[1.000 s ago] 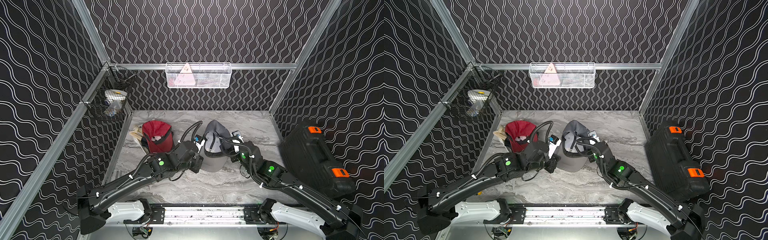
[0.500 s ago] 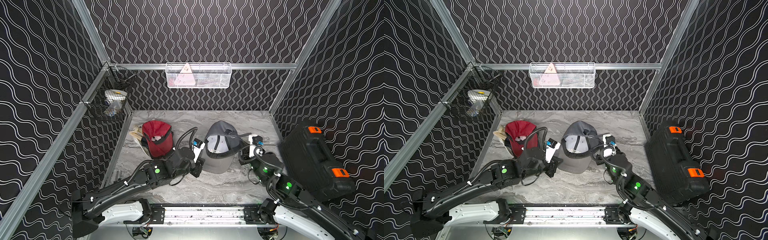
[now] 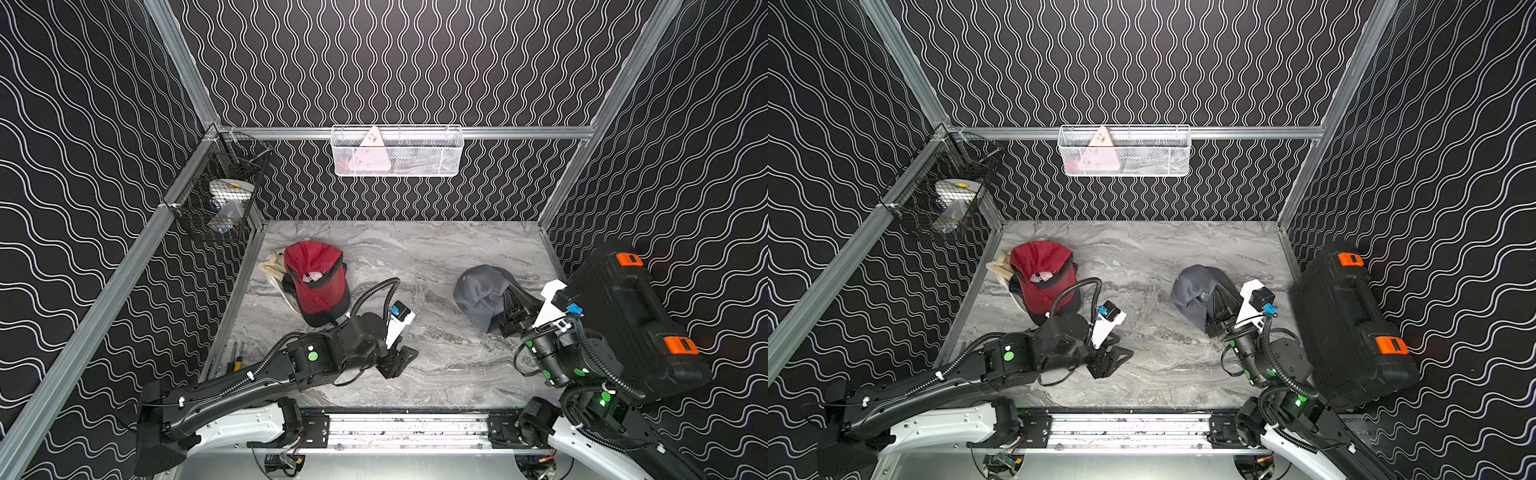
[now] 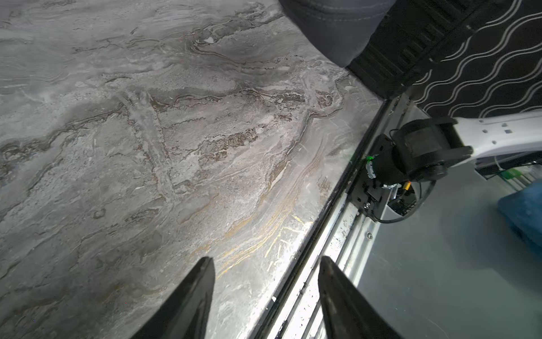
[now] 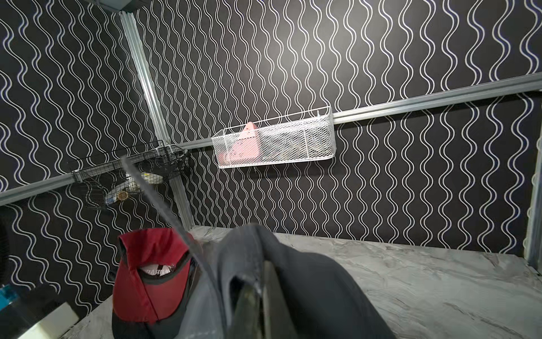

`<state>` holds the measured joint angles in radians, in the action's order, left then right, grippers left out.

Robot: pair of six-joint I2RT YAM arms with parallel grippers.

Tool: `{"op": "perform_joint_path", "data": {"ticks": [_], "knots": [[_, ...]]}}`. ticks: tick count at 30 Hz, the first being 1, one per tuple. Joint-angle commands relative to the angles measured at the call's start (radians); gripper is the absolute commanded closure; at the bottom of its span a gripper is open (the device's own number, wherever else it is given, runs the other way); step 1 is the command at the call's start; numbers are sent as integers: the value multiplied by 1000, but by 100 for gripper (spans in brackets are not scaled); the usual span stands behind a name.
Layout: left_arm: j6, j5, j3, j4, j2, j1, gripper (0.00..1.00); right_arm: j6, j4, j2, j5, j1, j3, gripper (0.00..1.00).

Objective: Open the adjustable buckle of the baseball cap
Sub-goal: Pick up the baseball cap from the center of the board.

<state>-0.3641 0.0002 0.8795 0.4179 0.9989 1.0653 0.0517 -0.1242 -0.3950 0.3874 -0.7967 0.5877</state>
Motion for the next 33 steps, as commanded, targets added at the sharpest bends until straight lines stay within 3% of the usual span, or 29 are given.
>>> {"op": "perform_joint_path", "data": {"ticks": [1, 16, 33], "knots": [[29, -9, 24, -24, -16, 14, 38, 15, -15, -11, -22, 0, 17, 100], [56, -63, 136, -26, -107, 33, 37, 30, 59, -22, -35, 1, 27, 100], [106, -114, 220, -124, 10, 33, 36, 109, 208, -72, -153, -1, 37, 100]]}}
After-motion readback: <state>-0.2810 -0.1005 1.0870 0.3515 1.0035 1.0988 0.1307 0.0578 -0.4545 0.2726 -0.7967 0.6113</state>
